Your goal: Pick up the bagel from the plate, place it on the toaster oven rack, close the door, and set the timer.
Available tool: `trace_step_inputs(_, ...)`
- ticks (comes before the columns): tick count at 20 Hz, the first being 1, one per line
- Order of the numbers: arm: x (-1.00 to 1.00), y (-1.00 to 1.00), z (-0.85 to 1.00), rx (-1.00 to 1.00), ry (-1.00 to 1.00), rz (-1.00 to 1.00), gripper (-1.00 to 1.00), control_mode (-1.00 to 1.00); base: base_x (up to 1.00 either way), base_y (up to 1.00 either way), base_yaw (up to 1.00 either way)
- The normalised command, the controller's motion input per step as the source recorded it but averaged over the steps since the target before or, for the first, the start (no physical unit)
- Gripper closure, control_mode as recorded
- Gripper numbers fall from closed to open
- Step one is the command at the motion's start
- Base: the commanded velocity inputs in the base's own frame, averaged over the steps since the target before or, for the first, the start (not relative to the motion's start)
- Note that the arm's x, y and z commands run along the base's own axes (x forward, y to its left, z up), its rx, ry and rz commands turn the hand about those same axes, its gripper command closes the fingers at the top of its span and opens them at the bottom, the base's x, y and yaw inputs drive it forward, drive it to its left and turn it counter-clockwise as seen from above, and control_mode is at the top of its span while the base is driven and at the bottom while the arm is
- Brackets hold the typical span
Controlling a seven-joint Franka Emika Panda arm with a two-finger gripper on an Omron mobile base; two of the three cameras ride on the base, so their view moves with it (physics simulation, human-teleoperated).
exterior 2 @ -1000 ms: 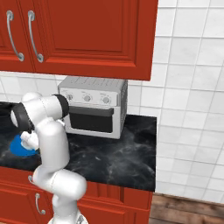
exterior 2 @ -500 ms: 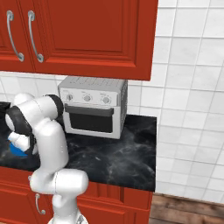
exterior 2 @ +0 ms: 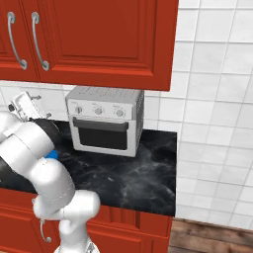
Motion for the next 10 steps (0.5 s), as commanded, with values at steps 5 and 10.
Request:
trace_step_inputs(5,-0.81,-0.44,0.61,0.50,0.00,0.00,-1.00,-1.00,0.00,0.00,0.00)
trace_step_inputs(10,-0.83,-0.49,0.59,0.60,-0.02,0.00,-1.00,-1.00,0.00,0.00,0.00)
